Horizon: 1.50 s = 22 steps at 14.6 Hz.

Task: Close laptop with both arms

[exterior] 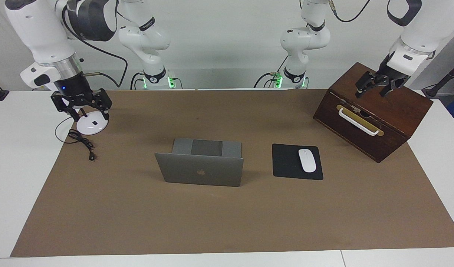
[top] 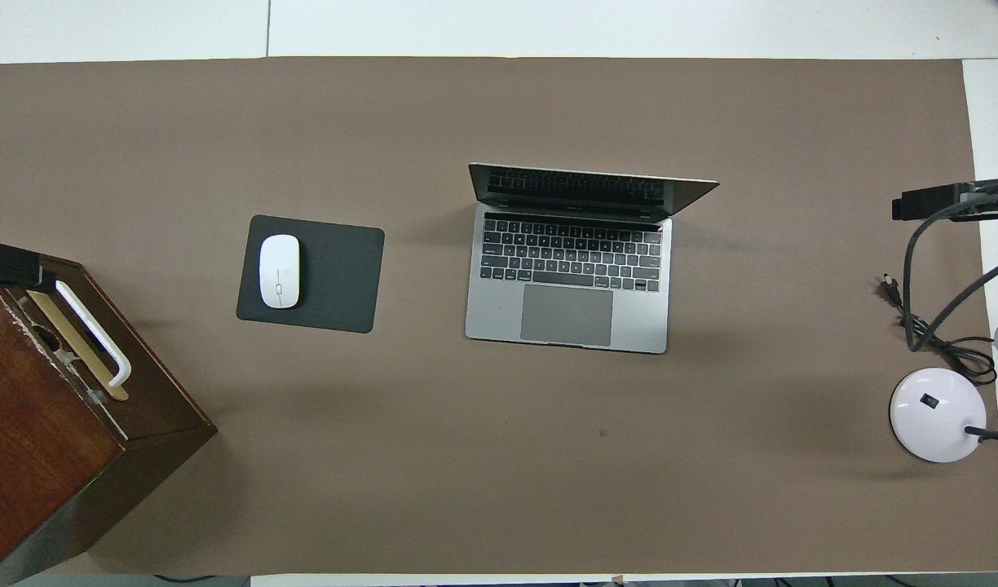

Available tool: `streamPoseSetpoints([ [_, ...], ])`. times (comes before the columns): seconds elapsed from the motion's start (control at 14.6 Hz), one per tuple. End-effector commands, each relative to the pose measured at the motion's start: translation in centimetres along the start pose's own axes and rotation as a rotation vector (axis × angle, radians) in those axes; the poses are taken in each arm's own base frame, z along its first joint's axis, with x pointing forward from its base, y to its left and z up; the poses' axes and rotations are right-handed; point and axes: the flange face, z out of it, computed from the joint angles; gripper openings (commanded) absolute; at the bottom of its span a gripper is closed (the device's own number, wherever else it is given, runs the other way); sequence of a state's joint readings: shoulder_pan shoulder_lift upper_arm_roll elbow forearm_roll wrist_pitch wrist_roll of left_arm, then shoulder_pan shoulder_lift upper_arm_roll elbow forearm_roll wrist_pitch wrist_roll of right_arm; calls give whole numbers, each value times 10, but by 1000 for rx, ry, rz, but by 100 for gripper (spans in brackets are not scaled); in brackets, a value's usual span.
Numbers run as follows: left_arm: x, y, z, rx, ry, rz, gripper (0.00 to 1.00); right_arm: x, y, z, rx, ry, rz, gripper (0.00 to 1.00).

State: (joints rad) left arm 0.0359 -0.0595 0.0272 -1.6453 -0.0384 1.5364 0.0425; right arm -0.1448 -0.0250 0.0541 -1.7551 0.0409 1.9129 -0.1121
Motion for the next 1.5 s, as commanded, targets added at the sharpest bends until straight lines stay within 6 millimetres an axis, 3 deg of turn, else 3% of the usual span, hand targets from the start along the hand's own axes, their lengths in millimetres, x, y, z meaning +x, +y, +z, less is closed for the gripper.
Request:
streamPoseSetpoints([
  [0.0, -5, -4, 0, 19, 26, -1, 100, 12, 10, 19, -28, 31, 7, 100],
  [0.27, -2, -4, -1, 20, 52, -4, 100, 33, 18, 39, -32, 61, 9, 100],
  [0.48, -1, -5, -1, 20, 55, -4, 100, 39, 16, 35, -49, 75, -5, 80],
  [0.55, -1, -6, -1, 19, 53, -6, 100, 40, 16, 35, -50, 76, -4, 64],
  [0.62, -1, -5, -1, 17, 53, -6, 100, 41, 17, 36, -52, 78, -5, 40],
  [0.68, -1, -6, -1, 16, 54, -6, 100, 41, 18, 36, -61, 77, -9, 8],
  [0.75, -1, -6, -1, 16, 54, -7, 100, 41, 18, 40, -78, 68, -23, 0],
  [0.96, -2, -7, -1, 14, 52, -10, 100, 50, 18, 35, -121, 108, -54, 0],
  [1.16, -1, -7, -1, 14, 55, -10, 100, 94, 15, 32, -122, 127, -65, 0],
  [1.23, -1, -7, -1, 14, 58, -16, 84, 109, 8, 38, -113, 112, -73, 0],
  [1.37, 0, -7, -2, 14, 66, -33, 24, 141, -8, 43, -101, 144, -87, 0],
  [1.44, 0, -7, -2, 14, 69, -33, 0, 153, -15, 49, -96, 161, -88, 0],
])
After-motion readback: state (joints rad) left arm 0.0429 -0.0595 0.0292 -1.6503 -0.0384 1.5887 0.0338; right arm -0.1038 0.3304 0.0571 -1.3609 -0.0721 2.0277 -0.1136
